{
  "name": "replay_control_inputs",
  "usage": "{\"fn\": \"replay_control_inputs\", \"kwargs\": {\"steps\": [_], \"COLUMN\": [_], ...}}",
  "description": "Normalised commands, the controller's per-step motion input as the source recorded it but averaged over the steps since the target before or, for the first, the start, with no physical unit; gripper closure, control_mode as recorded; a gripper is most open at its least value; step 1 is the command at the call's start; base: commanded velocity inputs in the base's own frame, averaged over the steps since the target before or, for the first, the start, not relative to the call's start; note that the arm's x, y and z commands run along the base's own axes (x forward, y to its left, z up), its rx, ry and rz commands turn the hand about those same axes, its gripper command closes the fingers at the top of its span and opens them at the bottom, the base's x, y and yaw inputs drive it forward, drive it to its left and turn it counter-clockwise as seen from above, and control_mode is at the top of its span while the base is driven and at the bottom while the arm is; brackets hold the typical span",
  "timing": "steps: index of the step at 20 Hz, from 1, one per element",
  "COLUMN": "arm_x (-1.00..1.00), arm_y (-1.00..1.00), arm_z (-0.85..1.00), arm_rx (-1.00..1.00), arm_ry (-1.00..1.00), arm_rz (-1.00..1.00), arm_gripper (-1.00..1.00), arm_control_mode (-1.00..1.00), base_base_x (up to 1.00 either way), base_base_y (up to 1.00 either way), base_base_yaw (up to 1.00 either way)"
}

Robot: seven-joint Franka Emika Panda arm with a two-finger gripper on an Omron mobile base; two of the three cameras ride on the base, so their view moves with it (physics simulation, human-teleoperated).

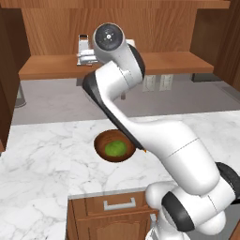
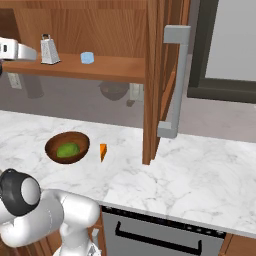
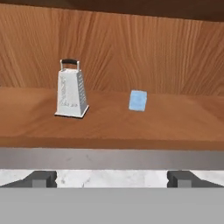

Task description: Pick the cheese from the fridge and the cheese grater from the cabinet and place them next to the salad bowl.

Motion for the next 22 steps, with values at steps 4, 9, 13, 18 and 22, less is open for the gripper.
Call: {"fn": "replay_control_inputs", "kwargs": {"steps": [4, 9, 13, 18, 22], "arm_x": [0.25, 0.37, 0.33, 0.27, 0.25], "arm_y": [0.00, 0.04, 0.14, 0.14, 0.12], "arm_z": [0.03, 0.00, 0.00, -0.01, 0.00], "arm_rx": [0.13, 0.00, 0.00, 0.00, 0.00], "arm_ry": [0.00, 0.00, 0.00, 0.00, 0.00], "arm_rz": [-0.13, -0.03, 0.00, 0.00, 0.00], "arm_gripper": [-1.00, -1.00, -1.00, -1.00, -1.00], "arm_control_mode": [-1.00, -1.00, -1.00, -1.00, -1.00], "base_base_x": [0.00, 0.00, 0.00, 0.00, 0.00], "base_base_y": [0.00, 0.00, 0.00, 0.00, 0.00], "base_base_yaw": [0.00, 0.00, 0.00, 0.00, 0.00]}}
